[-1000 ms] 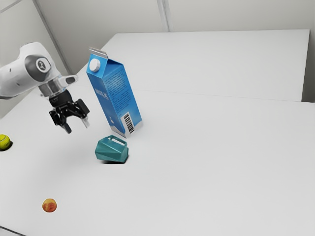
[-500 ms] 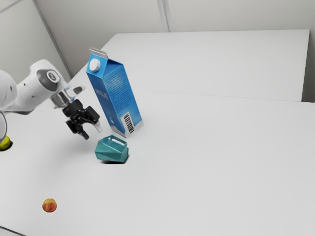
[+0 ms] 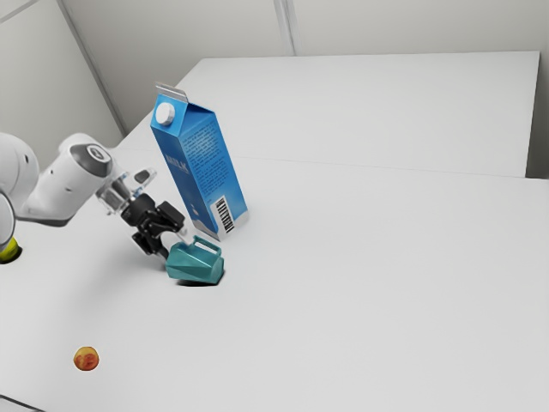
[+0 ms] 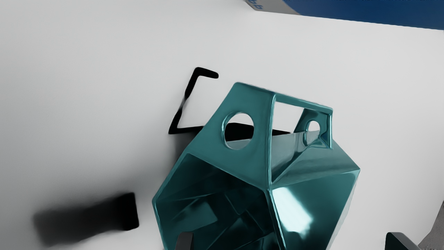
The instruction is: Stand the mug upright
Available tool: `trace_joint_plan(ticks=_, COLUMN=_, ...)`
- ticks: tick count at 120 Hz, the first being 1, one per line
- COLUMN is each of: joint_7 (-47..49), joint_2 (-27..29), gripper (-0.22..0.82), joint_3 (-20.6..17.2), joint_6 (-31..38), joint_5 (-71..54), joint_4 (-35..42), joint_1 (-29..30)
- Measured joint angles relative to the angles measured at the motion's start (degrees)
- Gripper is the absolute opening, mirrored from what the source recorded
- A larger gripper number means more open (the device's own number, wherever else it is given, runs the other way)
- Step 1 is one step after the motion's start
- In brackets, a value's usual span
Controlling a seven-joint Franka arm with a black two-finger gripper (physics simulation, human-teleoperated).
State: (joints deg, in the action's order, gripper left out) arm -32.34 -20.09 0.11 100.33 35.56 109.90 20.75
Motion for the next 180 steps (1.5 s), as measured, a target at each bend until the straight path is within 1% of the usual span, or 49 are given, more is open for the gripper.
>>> trace_joint_plan(ticks=22, joint_7=-1.3, joint_2=-0.4, gripper=0.6, joint_3=-0.2, joint_6=0.2, joint_5=1.9, joint_4=0.7, joint_1=0.0)
trace_joint_plan(ticks=28, joint_7=-1.5, joint_2=-0.4, gripper=0.59, joint_3=-0.2, joint_6=0.2, joint_5=2.1, joint_4=0.7, joint_1=0.0)
trace_joint_plan(ticks=32, joint_7=-1.7, joint_2=-0.4, gripper=0.54, joint_3=-0.3, joint_6=0.2, joint_5=2.2, joint_4=0.7, joint_1=-0.1)
trace_joint_plan(ticks=48, joint_7=-2.1, joint_2=-0.3, gripper=0.24, joint_3=-0.4, joint_6=0.4, joint_5=2.1, joint_4=0.6, joint_1=-0.3)
trace_joint_plan(ticks=58, joint_7=-2.4, joint_2=-0.1, gripper=0.12, joint_3=-0.4, joint_6=0.4, joint_5=2.1, joint_4=0.5, joint_1=-0.4)
trace_joint_plan(ticks=84, joint_7=-2.5, joint_2=0.7, gripper=-0.01, joint_3=-1.3, joint_6=0.6, joint_5=1.9, joint_4=0.3, joint_1=-0.6)
trace_joint_plan(ticks=96, joint_7=-2.2, joint_2=1.6, gripper=-0.05, joint_3=-2.4, joint_6=0.7, joint_5=1.8, joint_4=0.3, joint_1=-0.7)
trace_joint_plan(ticks=110, joint_7=-1.6, joint_2=2.9, gripper=-0.12, joint_3=-2.6, joint_6=0.7, joint_5=1.7, joint_4=0.7, joint_1=-1.7)
trace_joint_plan(ticks=115, joint_7=-1.4, joint_2=3.6, gripper=-0.14, joint_3=-2.6, joint_6=0.8, joint_5=1.7, joint_4=1.3, joint_1=-2.2)
trace_joint_plan(ticks=140, joint_7=0.0, joint_2=9.2, gripper=-0.15, joint_3=-2.9, joint_6=4.0, joint_5=0.6, joint_4=6.9, joint_1=-5.0)
trace_joint_plan(ticks=156, joint_7=1.3, joint_2=12.3, gripper=-0.16, joint_3=-4.4, joint_6=7.5, joint_5=-2.6, joint_4=9.2, joint_1=-6.6)
trace_joint_plan(ticks=180, joint_7=4.1, joint_2=15.4, gripper=-0.17, joint_3=-7.6, joint_6=14.9, joint_5=-13.3, joint_4=10.4, joint_1=-8.6)
